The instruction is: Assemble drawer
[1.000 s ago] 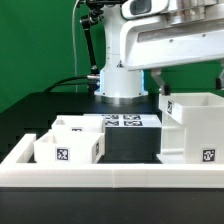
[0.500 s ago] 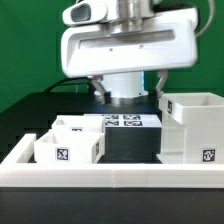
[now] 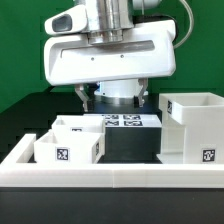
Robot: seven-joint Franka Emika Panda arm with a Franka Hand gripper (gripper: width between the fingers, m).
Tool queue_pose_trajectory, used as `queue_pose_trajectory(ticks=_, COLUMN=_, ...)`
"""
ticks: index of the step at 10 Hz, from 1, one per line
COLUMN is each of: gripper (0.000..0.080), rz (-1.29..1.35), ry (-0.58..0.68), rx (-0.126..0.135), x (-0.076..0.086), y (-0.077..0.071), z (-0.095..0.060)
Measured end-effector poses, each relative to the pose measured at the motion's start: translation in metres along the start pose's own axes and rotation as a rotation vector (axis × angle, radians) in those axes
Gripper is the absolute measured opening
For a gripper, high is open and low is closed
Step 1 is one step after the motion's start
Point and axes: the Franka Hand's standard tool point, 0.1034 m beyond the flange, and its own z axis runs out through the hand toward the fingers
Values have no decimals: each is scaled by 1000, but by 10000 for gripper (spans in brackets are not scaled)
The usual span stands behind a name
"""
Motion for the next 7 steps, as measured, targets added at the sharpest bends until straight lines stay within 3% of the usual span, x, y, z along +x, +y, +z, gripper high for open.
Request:
queue_pose_trajectory(ticks=3, gripper=649, rz=2, ry=-13, rx=-28, x=-25, y=28, z=26)
queue_pose_trajectory(ticks=7, gripper=649, rz=11, ry=-4, rx=-57, x=-45, y=40, z=63)
